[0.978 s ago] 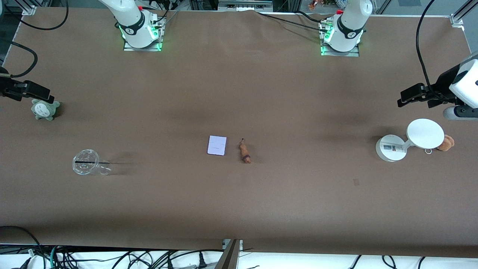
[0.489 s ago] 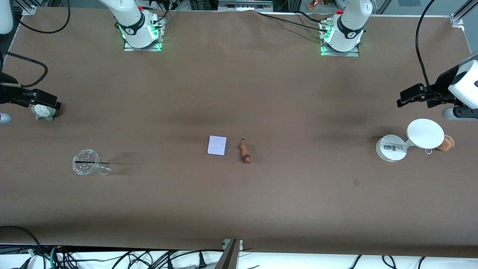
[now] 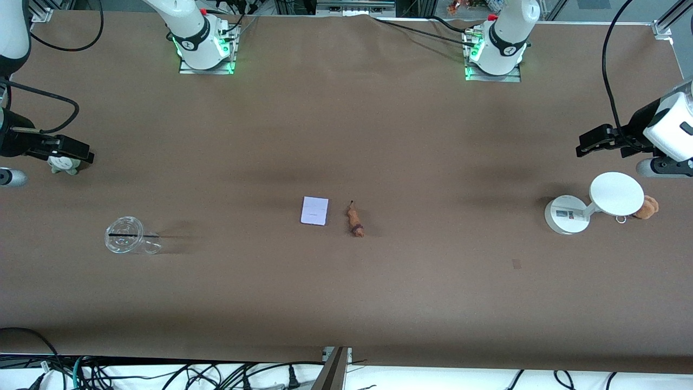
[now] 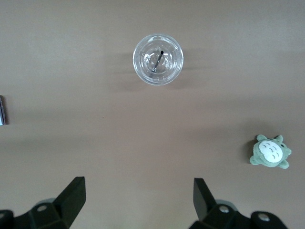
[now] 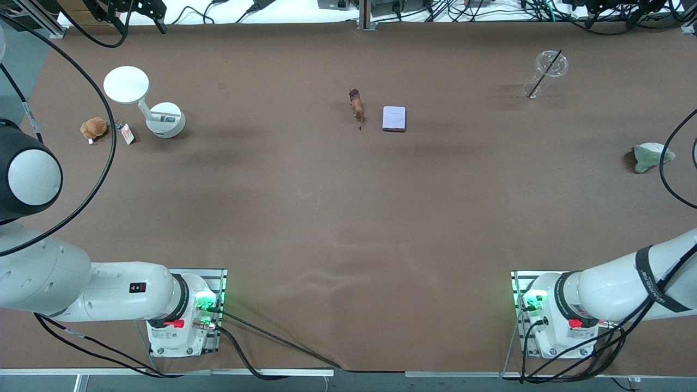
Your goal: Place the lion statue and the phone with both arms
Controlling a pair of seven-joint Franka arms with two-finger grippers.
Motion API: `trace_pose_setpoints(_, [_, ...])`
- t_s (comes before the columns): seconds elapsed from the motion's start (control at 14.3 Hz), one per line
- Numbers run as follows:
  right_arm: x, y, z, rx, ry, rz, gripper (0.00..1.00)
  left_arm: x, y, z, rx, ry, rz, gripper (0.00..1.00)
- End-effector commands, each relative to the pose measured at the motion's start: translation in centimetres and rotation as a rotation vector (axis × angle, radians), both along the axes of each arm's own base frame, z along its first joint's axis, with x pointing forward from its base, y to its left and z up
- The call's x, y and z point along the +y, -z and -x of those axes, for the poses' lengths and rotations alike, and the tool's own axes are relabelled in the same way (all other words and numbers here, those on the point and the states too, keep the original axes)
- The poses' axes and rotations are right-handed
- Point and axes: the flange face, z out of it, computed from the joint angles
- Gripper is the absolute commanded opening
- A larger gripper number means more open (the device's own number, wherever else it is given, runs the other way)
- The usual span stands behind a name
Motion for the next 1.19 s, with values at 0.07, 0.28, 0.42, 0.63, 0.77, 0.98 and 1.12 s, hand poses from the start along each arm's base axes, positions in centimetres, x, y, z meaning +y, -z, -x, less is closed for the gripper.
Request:
trace_pose_setpoints(0.07, [0.7, 0.0, -0.4, -0.001, -0.025, 0.0, 1.0, -0.2, 0.0, 0.0, -0.004, 0.021, -0.018, 1.0])
trace_pose_setpoints(0.28, [2.5, 0.0, -0.4, -0.001, -0.045, 0.004, 1.0, -2.3, 1.8, -0.9, 0.024, 0.001, -0.019, 1.0])
trace_pose_setpoints(0.42, [2.7, 0.0, -0.4, 0.0, -0.045, 0.002, 1.0, -6.5, 2.7, -2.5, 0.025, -0.007, -0.023, 1.0])
trace_pose_setpoints(0.63, [2.7, 0.0, -0.4, -0.001, -0.041, 0.002, 1.0, -13.8, 5.5, -4.7, 0.049, -0.052, -0.024, 1.0])
trace_pose_setpoints(0.77, [3.1, 0.1, -0.5, 0.0, -0.045, 0.001, 1.0, -19.2, 8.6, -5.8, 0.071, -0.079, -0.021, 1.0])
trace_pose_setpoints(0.98, [4.8, 0.1, -0.4, 0.0, -0.074, 0.002, 1.0, -26.9, 12.9, -6.9, 0.04, -0.168, 0.018, 1.0])
trace_pose_setpoints(1.12, [5.5, 0.1, -0.4, 0.005, -0.082, 0.001, 1.0, -32.5, 15.7, -6.0, 0.019, -0.231, 0.02, 1.0])
